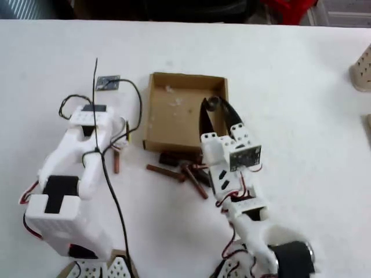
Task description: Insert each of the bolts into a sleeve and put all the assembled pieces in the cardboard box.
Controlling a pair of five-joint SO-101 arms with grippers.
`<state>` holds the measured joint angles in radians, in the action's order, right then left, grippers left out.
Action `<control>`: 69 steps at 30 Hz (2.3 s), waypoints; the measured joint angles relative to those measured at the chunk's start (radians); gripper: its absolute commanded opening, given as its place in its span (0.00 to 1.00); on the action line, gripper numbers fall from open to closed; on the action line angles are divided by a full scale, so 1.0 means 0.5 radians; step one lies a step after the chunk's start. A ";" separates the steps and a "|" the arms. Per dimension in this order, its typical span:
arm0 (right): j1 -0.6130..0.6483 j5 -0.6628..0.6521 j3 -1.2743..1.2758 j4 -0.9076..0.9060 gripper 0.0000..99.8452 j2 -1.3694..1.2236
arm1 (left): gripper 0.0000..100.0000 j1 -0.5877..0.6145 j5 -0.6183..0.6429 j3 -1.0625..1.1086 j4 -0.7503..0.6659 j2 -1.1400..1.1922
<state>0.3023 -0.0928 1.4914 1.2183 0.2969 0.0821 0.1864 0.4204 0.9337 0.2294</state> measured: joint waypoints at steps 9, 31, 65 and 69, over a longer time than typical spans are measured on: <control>0.043 0.000 0.074 0.841 0.02 -0.764 | 0.02 0.000 0.000 0.000 0.000 0.000; 0.531 0.224 0.270 0.921 0.02 -1.102 | 0.02 0.000 0.000 0.000 -0.034 0.000; 0.460 0.270 0.282 0.884 0.02 -1.108 | 0.02 -0.117 0.012 0.531 -0.261 -0.927; 0.460 0.270 0.282 0.884 0.02 -1.108 | 0.02 -0.160 0.012 0.798 -0.571 -1.206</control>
<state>0.5324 0.0422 1.6326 1.6602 -0.2570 0.0023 0.1926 0.8193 0.6483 -0.3736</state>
